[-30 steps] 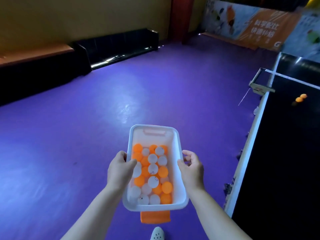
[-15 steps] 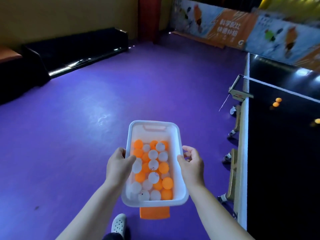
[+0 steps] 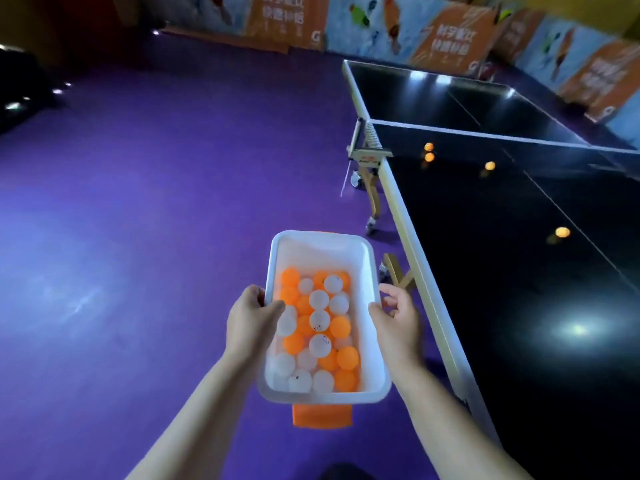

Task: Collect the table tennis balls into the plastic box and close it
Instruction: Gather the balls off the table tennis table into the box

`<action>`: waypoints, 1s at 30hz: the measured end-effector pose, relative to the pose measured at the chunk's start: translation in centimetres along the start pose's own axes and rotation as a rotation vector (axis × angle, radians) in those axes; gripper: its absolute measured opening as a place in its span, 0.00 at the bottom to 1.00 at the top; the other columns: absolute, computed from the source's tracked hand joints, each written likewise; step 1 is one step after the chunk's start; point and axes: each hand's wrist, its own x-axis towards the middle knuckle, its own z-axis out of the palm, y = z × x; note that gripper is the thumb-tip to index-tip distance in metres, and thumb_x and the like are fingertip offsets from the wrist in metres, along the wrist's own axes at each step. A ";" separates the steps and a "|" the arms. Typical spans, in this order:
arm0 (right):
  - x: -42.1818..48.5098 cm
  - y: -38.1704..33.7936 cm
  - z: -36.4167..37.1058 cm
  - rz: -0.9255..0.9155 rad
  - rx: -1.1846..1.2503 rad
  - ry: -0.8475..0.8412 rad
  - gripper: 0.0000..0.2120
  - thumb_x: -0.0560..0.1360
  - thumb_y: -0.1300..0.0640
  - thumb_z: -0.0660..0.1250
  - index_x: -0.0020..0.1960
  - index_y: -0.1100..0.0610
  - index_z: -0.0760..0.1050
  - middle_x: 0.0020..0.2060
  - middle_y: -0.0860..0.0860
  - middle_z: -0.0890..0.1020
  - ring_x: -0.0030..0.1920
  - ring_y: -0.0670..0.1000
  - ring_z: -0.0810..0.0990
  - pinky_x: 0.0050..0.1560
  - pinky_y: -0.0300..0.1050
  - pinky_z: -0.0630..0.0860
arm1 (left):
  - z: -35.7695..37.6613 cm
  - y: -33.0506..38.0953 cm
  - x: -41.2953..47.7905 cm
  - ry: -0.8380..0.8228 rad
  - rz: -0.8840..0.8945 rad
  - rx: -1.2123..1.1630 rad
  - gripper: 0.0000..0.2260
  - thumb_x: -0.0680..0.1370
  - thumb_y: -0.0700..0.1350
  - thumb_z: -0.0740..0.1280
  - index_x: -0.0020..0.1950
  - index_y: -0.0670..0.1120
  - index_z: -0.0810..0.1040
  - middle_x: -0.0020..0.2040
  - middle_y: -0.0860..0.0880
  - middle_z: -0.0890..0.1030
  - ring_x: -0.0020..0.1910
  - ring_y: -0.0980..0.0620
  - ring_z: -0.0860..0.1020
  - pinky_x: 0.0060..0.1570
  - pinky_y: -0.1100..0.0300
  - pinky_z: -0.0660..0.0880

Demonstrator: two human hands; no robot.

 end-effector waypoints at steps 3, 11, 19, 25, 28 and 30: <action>1.5 0.6 -0.9 0.030 0.010 0.051 0.13 0.71 0.59 0.67 0.52 0.45 0.74 0.45 0.44 0.80 0.45 0.46 0.80 0.38 0.44 0.79 | 2.4 0.7 1.7 -0.076 0.000 0.002 0.08 0.69 0.41 0.66 0.37 0.42 0.67 0.32 0.48 0.69 0.31 0.50 0.66 0.32 0.54 0.64; 14.0 2.0 -3.3 0.098 0.072 0.196 0.13 0.72 0.63 0.66 0.52 0.49 0.74 0.42 0.44 0.79 0.42 0.46 0.79 0.33 0.34 0.72 | 13.7 7.4 11.0 -0.266 0.065 0.103 0.12 0.69 0.40 0.66 0.35 0.45 0.63 0.30 0.50 0.67 0.30 0.51 0.64 0.31 0.56 0.62; 28.6 1.3 -3.9 0.097 0.067 0.245 0.13 0.72 0.63 0.66 0.53 0.50 0.75 0.43 0.48 0.78 0.42 0.50 0.78 0.38 0.39 0.72 | 22.8 15.5 20.7 -0.304 0.101 0.152 0.13 0.68 0.38 0.69 0.36 0.44 0.63 0.31 0.49 0.69 0.29 0.52 0.65 0.28 0.59 0.62; 37.2 1.1 -3.5 0.144 0.047 0.315 0.13 0.72 0.63 0.66 0.53 0.50 0.75 0.43 0.45 0.78 0.42 0.48 0.78 0.36 0.37 0.71 | 29.2 19.5 28.4 -0.387 0.103 0.219 0.11 0.69 0.37 0.66 0.35 0.45 0.64 0.31 0.49 0.69 0.29 0.52 0.65 0.28 0.59 0.63; 42.0 1.0 -3.3 0.172 0.044 0.385 0.13 0.72 0.63 0.66 0.52 0.49 0.74 0.43 0.44 0.77 0.41 0.44 0.77 0.35 0.35 0.69 | 33.2 21.6 33.0 -0.459 0.147 0.249 0.11 0.70 0.37 0.66 0.35 0.45 0.64 0.31 0.49 0.69 0.30 0.52 0.65 0.28 0.59 0.62; 45.0 0.7 -3.0 0.195 0.069 0.448 0.13 0.72 0.63 0.66 0.52 0.48 0.74 0.44 0.45 0.78 0.43 0.45 0.78 0.37 0.37 0.70 | 35.8 23.3 36.2 -0.529 0.192 0.279 0.10 0.70 0.37 0.66 0.35 0.45 0.65 0.32 0.49 0.69 0.30 0.52 0.65 0.29 0.59 0.62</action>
